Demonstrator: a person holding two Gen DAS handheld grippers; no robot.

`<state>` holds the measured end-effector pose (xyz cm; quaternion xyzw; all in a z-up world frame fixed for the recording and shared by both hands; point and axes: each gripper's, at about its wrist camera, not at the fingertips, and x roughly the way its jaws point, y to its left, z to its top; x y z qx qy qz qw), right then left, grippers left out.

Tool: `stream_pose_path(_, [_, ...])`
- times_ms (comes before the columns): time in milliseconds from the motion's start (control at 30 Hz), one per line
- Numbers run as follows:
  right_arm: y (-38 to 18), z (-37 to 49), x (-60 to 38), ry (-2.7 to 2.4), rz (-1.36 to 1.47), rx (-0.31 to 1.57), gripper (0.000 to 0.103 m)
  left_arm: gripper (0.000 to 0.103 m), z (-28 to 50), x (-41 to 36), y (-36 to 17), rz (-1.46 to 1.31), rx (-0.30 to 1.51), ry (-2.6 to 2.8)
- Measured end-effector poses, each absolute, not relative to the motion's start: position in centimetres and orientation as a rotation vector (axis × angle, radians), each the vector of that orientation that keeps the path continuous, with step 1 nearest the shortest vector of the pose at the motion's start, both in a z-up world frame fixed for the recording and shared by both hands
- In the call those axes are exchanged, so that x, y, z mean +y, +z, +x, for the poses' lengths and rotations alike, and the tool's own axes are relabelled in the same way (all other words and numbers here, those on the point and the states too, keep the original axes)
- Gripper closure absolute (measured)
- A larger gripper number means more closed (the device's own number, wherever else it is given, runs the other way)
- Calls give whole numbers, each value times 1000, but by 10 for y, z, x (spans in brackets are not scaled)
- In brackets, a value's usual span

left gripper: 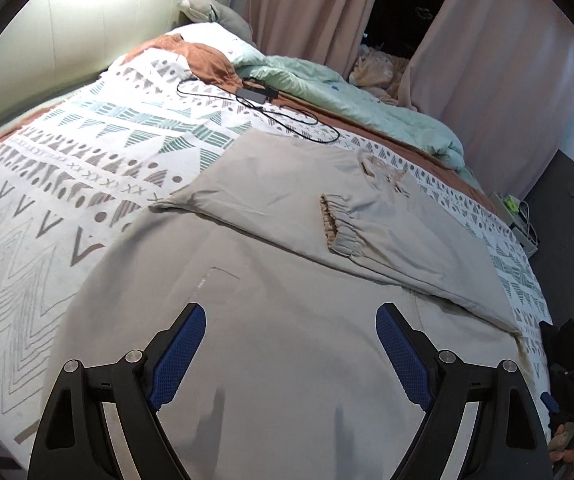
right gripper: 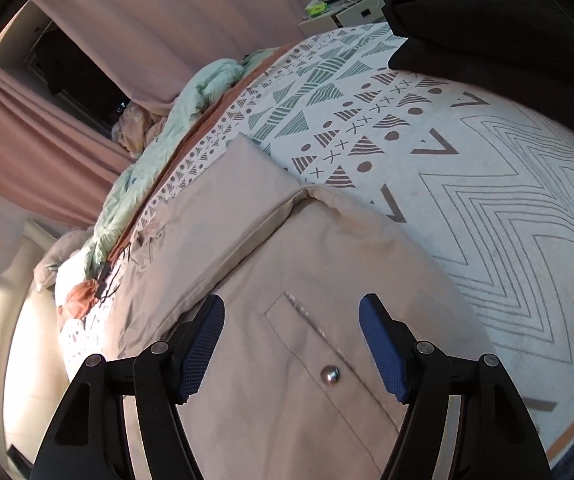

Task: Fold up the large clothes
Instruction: 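Move both tools to the jacket's side edge and grasp it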

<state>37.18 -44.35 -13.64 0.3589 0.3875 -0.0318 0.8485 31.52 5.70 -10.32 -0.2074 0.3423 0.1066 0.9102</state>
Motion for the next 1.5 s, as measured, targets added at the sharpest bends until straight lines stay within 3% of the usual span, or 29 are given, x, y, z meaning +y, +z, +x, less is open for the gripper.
stream_pose_path(200, [-134,342,-437,0,812,798,29,15,278,56,-100,-354,644,261])
stream_pose_path(500, [-129,296,-422,120,878,752,28,15,209,63,-92,-503,561,222])
stream_pose_path(567, [-131,285,-420,138,898,745,24,15,194,68,-93,-573,544,206])
stream_pose_path(633, [-132,273,-419,147,905,744,10,15,183,69,-93,-605,537,207])
stream_pose_path(833, [-136,242,-424,201,953,732,3,8,150,67,-93,-660,505,169])
stream_pose_path(1367, [-140,184,-461,189,896,731,3,8,63,149,-115,-815,503,148])
stream_pose_path(1500, [-153,184,-475,164,882,762,7,18,60,165,-125,-829,528,151])
